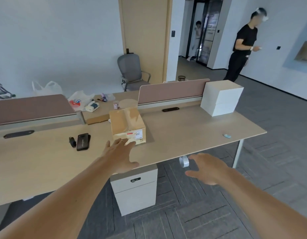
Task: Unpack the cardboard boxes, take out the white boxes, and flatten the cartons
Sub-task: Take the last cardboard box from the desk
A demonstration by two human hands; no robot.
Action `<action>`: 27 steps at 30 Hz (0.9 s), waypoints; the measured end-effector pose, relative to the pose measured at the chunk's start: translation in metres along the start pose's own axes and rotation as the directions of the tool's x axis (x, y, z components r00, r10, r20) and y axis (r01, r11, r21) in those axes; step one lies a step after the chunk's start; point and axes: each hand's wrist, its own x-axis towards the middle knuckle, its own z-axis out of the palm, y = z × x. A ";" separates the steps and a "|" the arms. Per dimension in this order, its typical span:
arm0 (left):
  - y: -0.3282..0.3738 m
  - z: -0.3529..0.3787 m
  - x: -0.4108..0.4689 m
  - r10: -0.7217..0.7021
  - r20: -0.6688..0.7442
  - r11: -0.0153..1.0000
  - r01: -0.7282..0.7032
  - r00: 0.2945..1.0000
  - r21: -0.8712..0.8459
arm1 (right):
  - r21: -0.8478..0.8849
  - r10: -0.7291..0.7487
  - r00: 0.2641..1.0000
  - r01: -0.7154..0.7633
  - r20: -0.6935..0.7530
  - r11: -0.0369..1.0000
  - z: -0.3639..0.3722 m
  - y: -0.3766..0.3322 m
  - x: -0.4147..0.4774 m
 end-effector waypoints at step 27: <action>-0.103 -0.046 0.454 -0.284 0.067 0.949 0.291 0.956 -0.124 | -0.138 -0.264 0.963 0.269 0.055 0.953 -0.187 0.043 0.532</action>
